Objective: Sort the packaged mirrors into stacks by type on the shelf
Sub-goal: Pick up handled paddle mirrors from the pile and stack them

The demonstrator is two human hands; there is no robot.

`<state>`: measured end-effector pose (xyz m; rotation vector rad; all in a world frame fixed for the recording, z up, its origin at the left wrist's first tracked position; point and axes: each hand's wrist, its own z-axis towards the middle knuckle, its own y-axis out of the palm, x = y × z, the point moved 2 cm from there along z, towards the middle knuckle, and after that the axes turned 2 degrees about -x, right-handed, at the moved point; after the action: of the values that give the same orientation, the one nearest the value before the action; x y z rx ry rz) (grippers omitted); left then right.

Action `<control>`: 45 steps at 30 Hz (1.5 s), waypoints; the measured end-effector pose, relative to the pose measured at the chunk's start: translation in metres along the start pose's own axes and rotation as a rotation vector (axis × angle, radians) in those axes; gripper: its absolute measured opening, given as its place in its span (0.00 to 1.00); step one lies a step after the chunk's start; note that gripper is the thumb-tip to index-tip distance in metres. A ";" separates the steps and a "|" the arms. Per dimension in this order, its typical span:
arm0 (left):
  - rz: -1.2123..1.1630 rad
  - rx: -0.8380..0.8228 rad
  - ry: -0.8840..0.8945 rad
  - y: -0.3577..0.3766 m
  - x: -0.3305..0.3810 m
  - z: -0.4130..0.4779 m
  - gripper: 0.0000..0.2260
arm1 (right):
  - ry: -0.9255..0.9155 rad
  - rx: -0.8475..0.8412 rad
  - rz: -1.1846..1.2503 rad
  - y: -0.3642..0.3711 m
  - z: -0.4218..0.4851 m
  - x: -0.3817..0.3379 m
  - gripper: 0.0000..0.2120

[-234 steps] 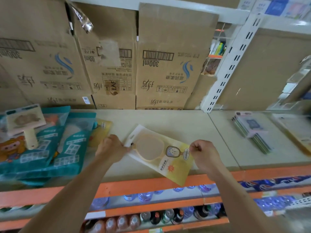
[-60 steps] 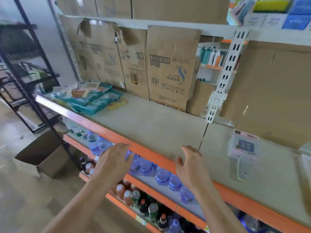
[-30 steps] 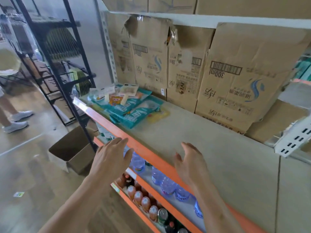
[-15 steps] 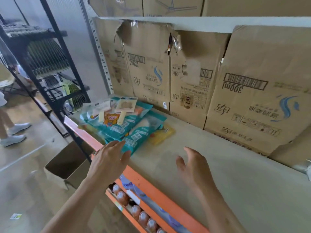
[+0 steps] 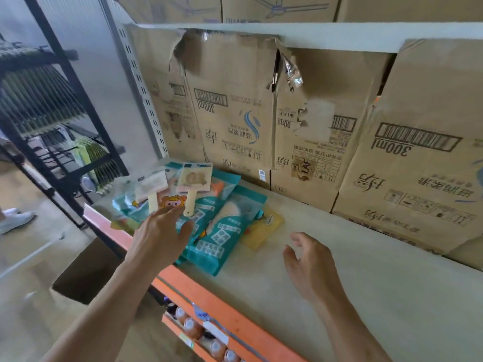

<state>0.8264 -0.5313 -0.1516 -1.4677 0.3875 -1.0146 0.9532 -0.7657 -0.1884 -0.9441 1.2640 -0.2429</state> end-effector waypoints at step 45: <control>-0.215 -0.412 0.137 0.032 -0.070 0.236 0.07 | 0.093 0.138 -0.249 0.147 0.063 -0.147 0.14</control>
<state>0.9786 -0.3360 -0.1741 -1.8432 0.5711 -1.2635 0.9116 -0.5522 -0.1907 -0.9798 1.1970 -0.5683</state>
